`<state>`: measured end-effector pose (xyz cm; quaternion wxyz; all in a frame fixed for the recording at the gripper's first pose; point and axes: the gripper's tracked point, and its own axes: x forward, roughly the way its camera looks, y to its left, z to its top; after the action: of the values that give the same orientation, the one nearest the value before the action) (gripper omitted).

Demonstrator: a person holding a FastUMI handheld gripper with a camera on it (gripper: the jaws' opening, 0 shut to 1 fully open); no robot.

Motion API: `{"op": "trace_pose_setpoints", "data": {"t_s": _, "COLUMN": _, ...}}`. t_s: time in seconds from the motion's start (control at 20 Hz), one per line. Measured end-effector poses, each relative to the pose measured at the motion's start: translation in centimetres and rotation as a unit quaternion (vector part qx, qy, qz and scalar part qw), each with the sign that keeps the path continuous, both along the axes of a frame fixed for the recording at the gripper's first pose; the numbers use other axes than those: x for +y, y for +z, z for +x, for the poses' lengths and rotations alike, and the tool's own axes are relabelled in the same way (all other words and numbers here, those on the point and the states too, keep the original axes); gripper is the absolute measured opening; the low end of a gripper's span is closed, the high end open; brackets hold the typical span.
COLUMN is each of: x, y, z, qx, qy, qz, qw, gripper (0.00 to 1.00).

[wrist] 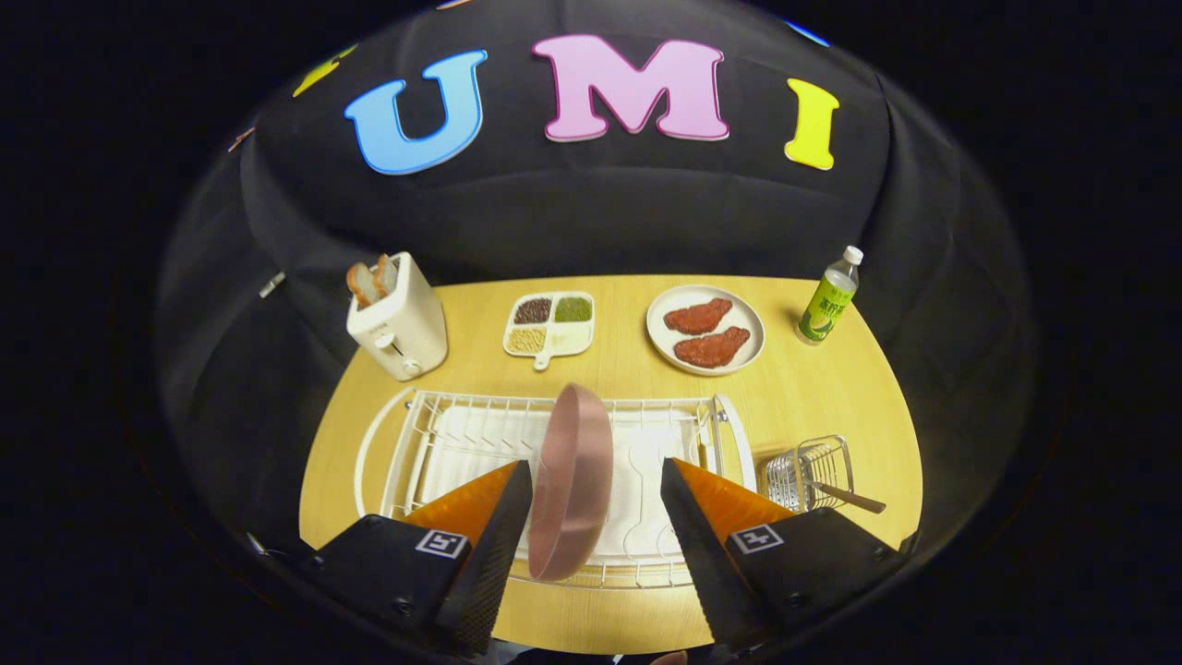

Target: Take the plate from the dish rack, then take the spoon from the basket and place it into the plate.

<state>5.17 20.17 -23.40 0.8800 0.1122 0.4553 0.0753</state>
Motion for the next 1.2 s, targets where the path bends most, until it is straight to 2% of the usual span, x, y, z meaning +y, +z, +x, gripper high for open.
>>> {"op": "trace_pose_setpoints", "data": {"t_s": 0.1, "x": 0.9, "y": -2.4, "z": -0.1, "qx": 0.033, "qy": -0.007, "qz": -0.003, "qw": 0.999, "gripper": 0.83}}
{"op": "trace_pose_setpoints", "data": {"t_s": 0.2, "x": 1.3, "y": -4.3, "z": 0.0, "qx": 0.054, "qy": -0.021, "qz": -0.012, "qw": 0.998, "gripper": 0.7}}
{"op": "trace_pose_setpoints", "data": {"t_s": 0.3, "x": 0.7, "y": -5.2, "z": -0.2, "qx": 0.064, "qy": -0.035, "qz": -0.043, "qw": 0.996, "gripper": 0.41}}
{"op": "trace_pose_setpoints", "data": {"t_s": 0.35, "x": 0.6, "y": -5.6, "z": 0.2, "qx": 0.063, "qy": -0.036, "qz": -0.054, "qw": 0.996, "gripper": 0.36}}
{"op": "trace_pose_setpoints", "data": {"t_s": 0.6, "x": 1.3, "y": -3.5, "z": 1.4, "qx": 0.067, "qy": -0.011, "qz": -0.112, "qw": 0.991, "gripper": 0.31}}
{"op": "trace_pose_setpoints", "data": {"t_s": 0.85, "x": 0.8, "y": -0.4, "z": 3.6, "qx": 0.0, "qy": 0.042, "qz": -0.185, "qw": 0.982, "gripper": 0.29}}
{"op": "trace_pose_setpoints", "data": {"t_s": 1.0, "x": 0.5, "y": 0.6, "z": 2.5, "qx": 0.001, "qy": 0.045, "qz": -0.152, "qw": 0.987, "gripper": 0.29}}
{"op": "trace_pose_setpoints", "data": {"t_s": 1.2, "x": -2.2, "y": 2.1, "z": 1.1, "qx": 0.001, "qy": 0.019, "qz": -0.091, "qw": 0.996, "gripper": 0.29}}
